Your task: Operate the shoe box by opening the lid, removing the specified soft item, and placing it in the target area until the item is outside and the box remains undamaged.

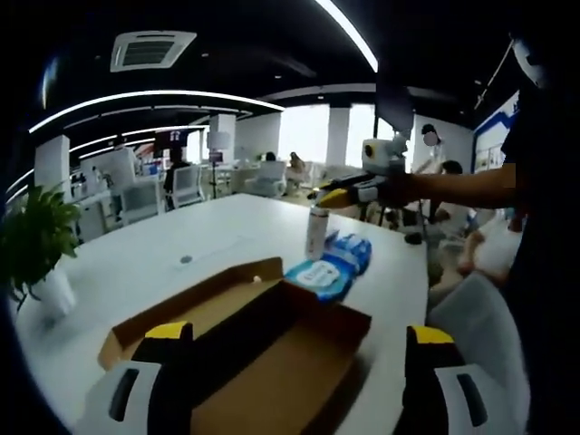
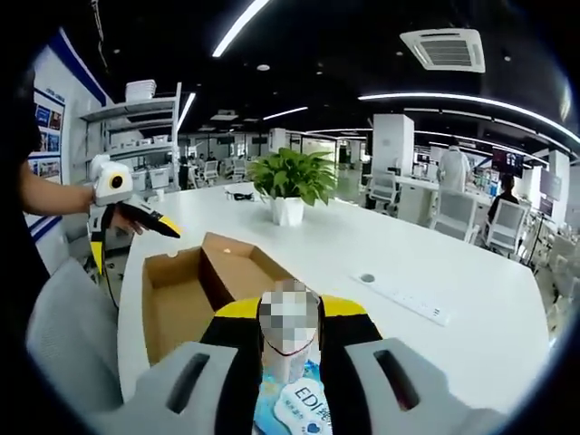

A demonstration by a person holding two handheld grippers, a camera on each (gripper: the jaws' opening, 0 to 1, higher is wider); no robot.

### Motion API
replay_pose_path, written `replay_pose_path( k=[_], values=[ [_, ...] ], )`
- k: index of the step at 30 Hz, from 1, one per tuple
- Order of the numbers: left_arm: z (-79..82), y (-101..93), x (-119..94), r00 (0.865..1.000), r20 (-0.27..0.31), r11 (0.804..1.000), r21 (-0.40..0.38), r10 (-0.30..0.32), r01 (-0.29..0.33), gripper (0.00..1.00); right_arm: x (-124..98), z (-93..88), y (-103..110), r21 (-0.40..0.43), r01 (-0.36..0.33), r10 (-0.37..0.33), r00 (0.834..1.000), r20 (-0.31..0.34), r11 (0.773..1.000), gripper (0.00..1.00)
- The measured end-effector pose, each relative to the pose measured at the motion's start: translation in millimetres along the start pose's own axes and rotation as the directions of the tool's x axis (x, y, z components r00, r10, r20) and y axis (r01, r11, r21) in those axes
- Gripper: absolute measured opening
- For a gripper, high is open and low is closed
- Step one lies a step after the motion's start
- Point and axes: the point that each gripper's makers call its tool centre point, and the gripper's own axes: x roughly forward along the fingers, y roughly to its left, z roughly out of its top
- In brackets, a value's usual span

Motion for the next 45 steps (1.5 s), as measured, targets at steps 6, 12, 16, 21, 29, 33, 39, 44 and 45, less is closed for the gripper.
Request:
replay_pose_path(
  k=[6,12,16,21,29,33,39,44,45],
  values=[
    [-3.0,3.1,-12.0,0.999,-0.004,0.999,-0.023,0.035,-0.035,1.00,4.5,-8.5,-22.8,-0.009,0.012,-0.012,1.000,-0.006,1.000,0.20],
    [-7.0,8.9,-23.3,0.998,-0.002,0.997,-0.039,0.070,-0.070,1.00,12.2,-18.3,-39.7,-0.022,0.020,-0.021,1.000,-0.018,1.000,0.20],
    [-7.0,11.6,-29.1,0.995,0.002,0.995,-0.029,0.097,-0.097,1.00,18.9,-26.9,-48.6,-0.026,0.018,-0.019,0.999,-0.028,0.999,0.20],
    [-11.0,18.6,-35.9,0.992,-0.005,0.991,-0.037,0.126,-0.126,1.00,25.5,-36.1,-58.2,-0.035,0.019,-0.021,0.999,-0.040,0.999,0.20],
    [-20.1,22.2,-43.6,0.988,-0.020,0.986,-0.059,0.154,-0.155,1.00,32.6,-53.5,-73.2,-0.032,0.040,-0.042,0.997,-0.067,0.999,0.20],
    [-24.0,22.6,-45.1,0.986,-0.030,0.984,-0.065,0.162,-0.164,0.99,37.5,-64.9,-81.2,-0.032,0.055,-0.058,0.995,-0.086,0.998,0.20],
    [-28.8,26.1,-47.6,0.983,-0.043,0.981,-0.070,0.177,-0.180,0.98,42.9,-79.3,-82.3,-0.031,0.060,-0.063,0.992,-0.111,0.998,0.20],
    [-30.4,25.3,-47.8,0.982,-0.042,0.979,-0.077,0.185,-0.188,0.97,43.7,-87.4,-82.6,-0.035,0.065,-0.069,0.990,-0.127,0.997,0.20],
    [-32.0,24.5,-47.8,0.982,-0.046,0.979,-0.077,0.185,-0.188,0.97,44.2,-88.5,-83.0,-0.036,0.066,-0.070,0.990,-0.126,0.997,0.20]
  ],
)
